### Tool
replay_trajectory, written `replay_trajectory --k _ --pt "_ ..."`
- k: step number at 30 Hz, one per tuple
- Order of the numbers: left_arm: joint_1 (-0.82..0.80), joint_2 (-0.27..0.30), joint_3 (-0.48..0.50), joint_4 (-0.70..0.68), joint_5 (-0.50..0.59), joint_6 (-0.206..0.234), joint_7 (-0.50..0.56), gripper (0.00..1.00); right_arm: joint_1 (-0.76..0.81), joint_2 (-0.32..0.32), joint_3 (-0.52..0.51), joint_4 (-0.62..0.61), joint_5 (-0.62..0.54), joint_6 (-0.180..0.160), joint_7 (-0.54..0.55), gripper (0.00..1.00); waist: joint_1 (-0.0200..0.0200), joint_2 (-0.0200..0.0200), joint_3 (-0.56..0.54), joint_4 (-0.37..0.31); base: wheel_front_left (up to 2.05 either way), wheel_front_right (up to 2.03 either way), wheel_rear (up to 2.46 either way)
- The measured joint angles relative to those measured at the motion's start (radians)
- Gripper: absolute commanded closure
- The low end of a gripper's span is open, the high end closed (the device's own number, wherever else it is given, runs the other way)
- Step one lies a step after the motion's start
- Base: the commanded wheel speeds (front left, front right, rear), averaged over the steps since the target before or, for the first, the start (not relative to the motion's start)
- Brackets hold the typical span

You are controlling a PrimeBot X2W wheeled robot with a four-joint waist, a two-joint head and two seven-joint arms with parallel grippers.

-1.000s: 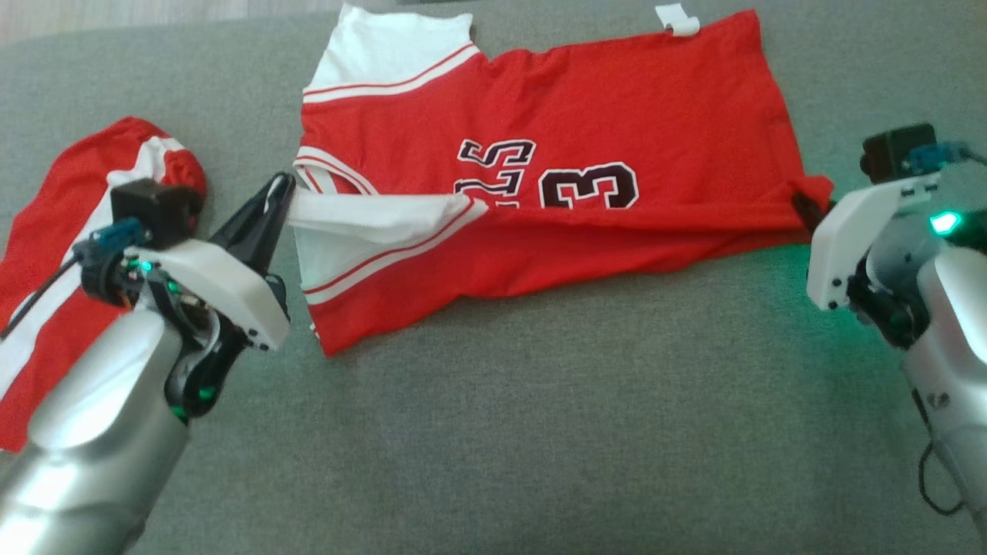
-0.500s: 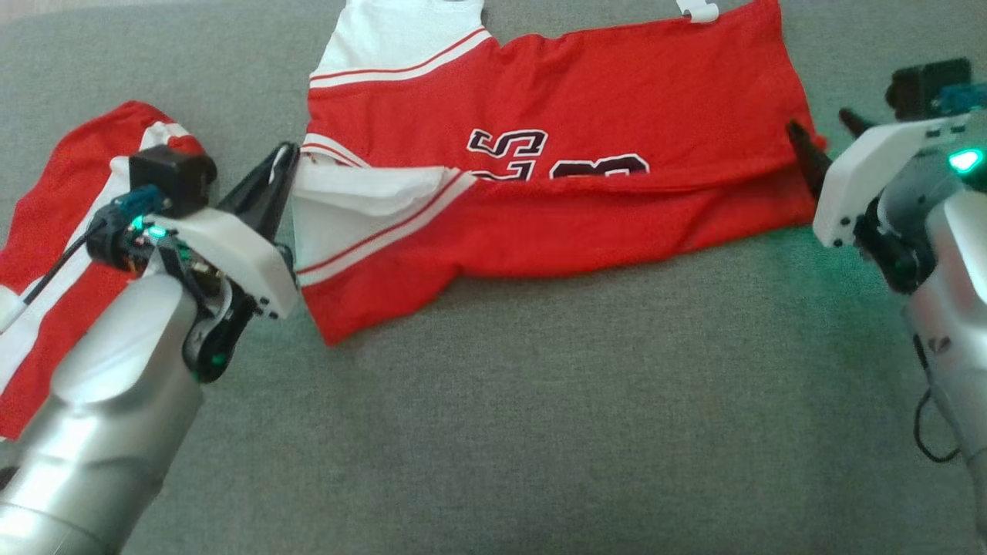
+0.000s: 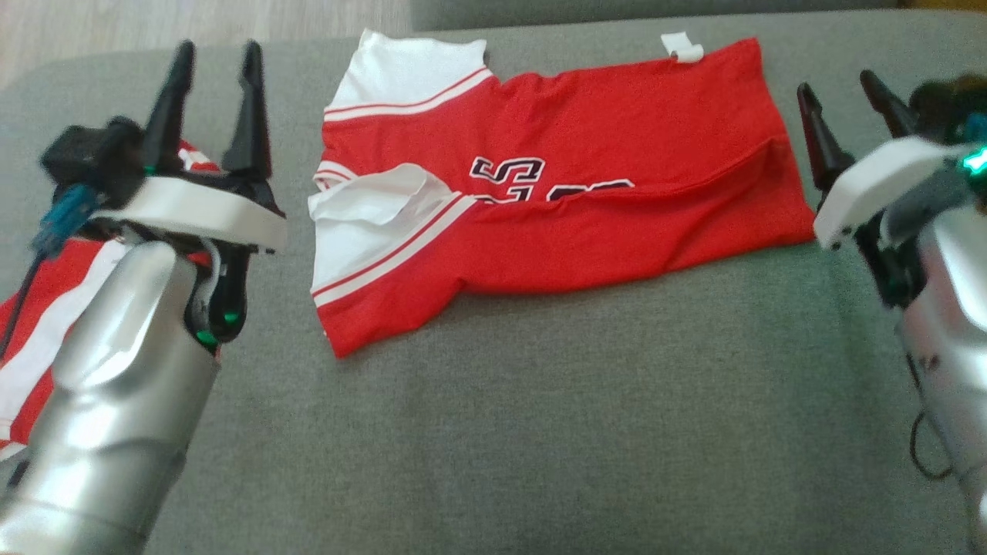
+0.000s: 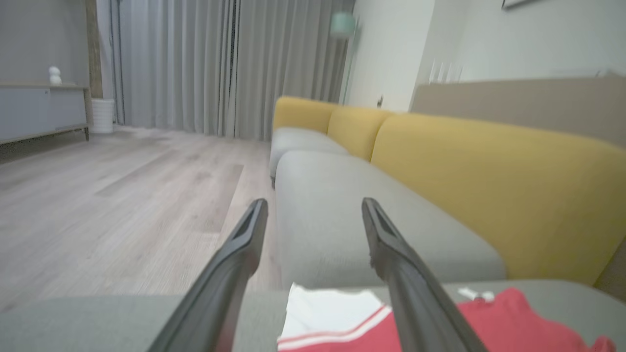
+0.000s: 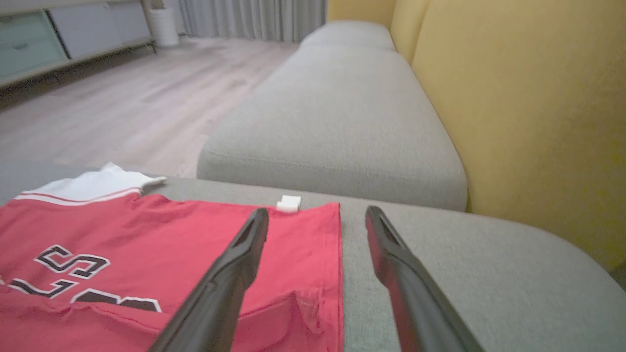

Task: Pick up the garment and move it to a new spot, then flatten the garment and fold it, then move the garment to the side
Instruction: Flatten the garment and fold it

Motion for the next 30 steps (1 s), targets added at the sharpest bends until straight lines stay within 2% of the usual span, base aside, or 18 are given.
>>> replay_trajectory --k 5,7,11,15,20,24,28,30 --pt "0.164 -0.043 0.17 -0.215 0.096 0.065 -0.004 0.0 0.134 0.0 -0.022 -0.09 -0.009 0.0 -0.136 0.0 -0.0001 0.0 -0.043 -0.009 0.0 0.0 0.0" --pt "0.215 -0.058 0.193 -0.249 0.117 0.071 -0.004 0.0 0.162 0.001 -0.036 -0.107 -0.02 0.0 -0.156 0.0 -0.0001 0.0 -0.05 -0.013 0.0 0.0 0.0" --pt "0.403 -0.124 0.264 -0.342 0.199 0.091 -0.004 0.0 0.262 0.017 -0.109 -0.189 -0.068 0.0 -0.198 0.0 -0.0001 0.0 -0.077 -0.024 0.0 0.0 0.0" --pt "0.522 -0.182 0.31 -0.39 0.277 0.087 -0.004 0.0 0.368 0.052 -0.156 -0.268 -0.141 0.0 -0.204 0.0 -0.0002 0.0 -0.098 -0.029 0.0 0.0 0.0" --pt "0.603 -0.23 0.319 -0.38 0.349 0.058 -0.004 0.0 0.484 0.082 -0.186 -0.324 -0.215 0.0 -0.193 0.0 -0.0001 0.0 -0.103 -0.033 0.0 0.0 0.0" --pt "0.605 -0.247 0.347 -0.344 0.385 0.041 -0.004 0.0 0.491 0.093 -0.211 -0.388 -0.241 0.0 -0.168 0.0 -0.0001 0.0 -0.098 -0.036 0.0 0.0 0.0" --pt "0.587 -0.254 0.342 -0.251 0.407 0.034 -0.004 0.0 0.491 0.094 -0.212 -0.418 -0.25 0.0 -0.152 0.0 0.0 0.0 -0.085 -0.038 0.0 0.0 0.0" --pt "0.573 -0.255 0.335 -0.179 0.422 0.045 0.003 0.0 0.491 0.094 -0.212 -0.428 -0.253 0.0 -0.148 0.0 0.0001 0.0 -0.077 -0.039 0.0 0.0 0.0"
